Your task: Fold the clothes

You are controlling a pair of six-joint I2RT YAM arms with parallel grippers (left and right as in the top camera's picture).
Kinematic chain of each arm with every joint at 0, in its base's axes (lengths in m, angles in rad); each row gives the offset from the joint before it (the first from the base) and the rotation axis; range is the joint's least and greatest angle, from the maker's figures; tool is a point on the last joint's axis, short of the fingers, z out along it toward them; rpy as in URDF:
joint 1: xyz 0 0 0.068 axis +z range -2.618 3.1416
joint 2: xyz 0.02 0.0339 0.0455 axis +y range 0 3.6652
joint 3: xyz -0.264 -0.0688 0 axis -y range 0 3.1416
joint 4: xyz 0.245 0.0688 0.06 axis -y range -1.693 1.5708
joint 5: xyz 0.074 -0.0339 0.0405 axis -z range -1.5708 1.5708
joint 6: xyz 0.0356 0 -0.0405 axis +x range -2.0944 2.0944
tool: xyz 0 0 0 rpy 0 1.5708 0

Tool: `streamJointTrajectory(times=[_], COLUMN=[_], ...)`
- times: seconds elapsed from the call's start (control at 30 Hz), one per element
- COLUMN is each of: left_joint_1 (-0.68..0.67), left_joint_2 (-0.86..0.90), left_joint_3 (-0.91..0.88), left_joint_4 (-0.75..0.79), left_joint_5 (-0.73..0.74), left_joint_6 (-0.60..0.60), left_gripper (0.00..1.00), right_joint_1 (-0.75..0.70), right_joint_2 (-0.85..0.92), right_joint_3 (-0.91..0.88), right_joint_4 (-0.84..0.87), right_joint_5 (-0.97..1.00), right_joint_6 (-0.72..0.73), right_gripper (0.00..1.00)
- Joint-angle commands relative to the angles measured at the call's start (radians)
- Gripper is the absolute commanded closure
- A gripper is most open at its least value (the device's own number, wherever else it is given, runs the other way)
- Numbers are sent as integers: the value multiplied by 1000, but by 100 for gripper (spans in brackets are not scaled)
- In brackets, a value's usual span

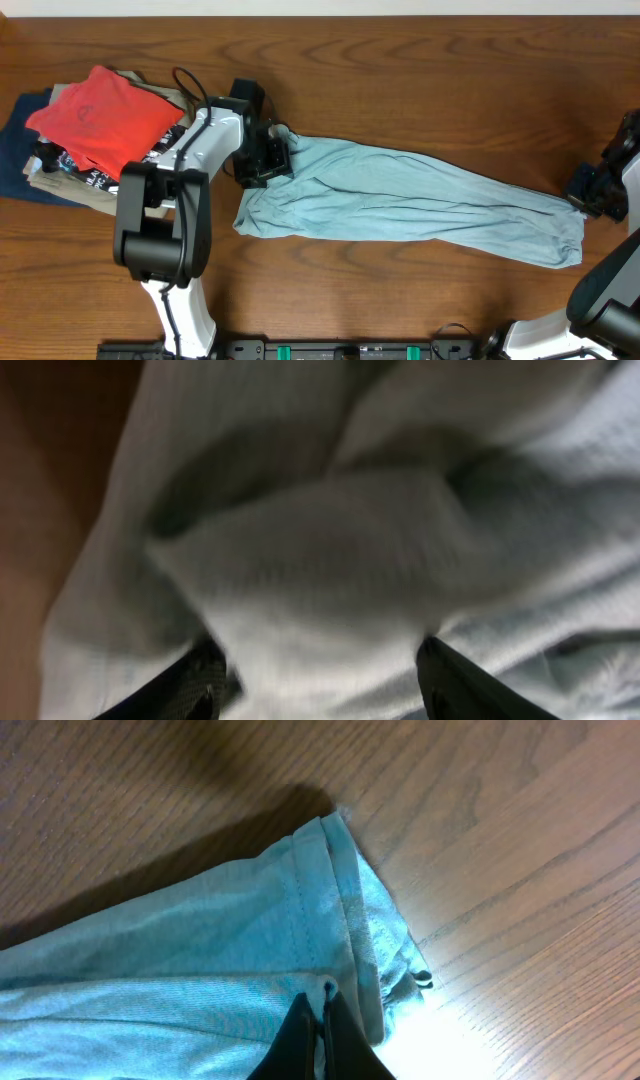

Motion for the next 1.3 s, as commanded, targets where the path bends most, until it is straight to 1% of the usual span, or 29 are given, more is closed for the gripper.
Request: streamJointTrajectory(times=[0.0, 0.07, 0.13, 0.23, 0.27, 0.33, 0.43, 0.57, 0.7, 0.8, 0.87, 1.03, 1.27], left_joint_1=[-3, -3, -3, -3, -3, -3, -3, -3, -3, -3, -3, -3, -3], left_joint_2=[13, 13, 13, 13, 13, 13, 11, 5, -14, -48, -79, -145, -146], left_joint_3=[-6, -6, -6, -6, -6, -5, -3, 15, 23, 23, 23, 23, 19], left_joint_4=[25, 55, 80, 112, 121, 135, 151, 152, 151, 144, 145, 134, 94], left_joint_5=[16, 38, 71, 121, 133, 149, 154, 196, 196, 195, 181, 69, 64], left_joint_6=[-20, -20, -19, -19, -19, -16, -14, 7, 13, 38, 45, 44, 44], left_gripper=[40, 49, 60, 81, 90, 94, 94, 93, 93, 94, 94, 94, 94], right_joint_1=[-14, -14, -14, -14, -14, -14, -14, -14, -14, -14, -14, -14, -14], right_joint_2=[-14, -14, -15, -14, -14, -15, -15, -14, -14, -14, -14, -14, -14], right_joint_3=[-7, -7, -7, -7, -7, -7, -7, -7, -7, -7, -7, -7, -7], right_joint_4=[1, 2, 2, 2, 2, 2, 5, 6, 6, 7, 8, 9, 8], right_joint_5=[6, 6, 6, 6, 6, 6, 6, 6, 6, 6, 6, 6, 6], right_joint_6=[16, 16, 16, 16, 16, 16, 16, 16, 16, 16, 16, 16, 16], right_gripper=[99, 99, 99, 99, 99, 99, 99, 99, 99, 99, 99, 99, 99])
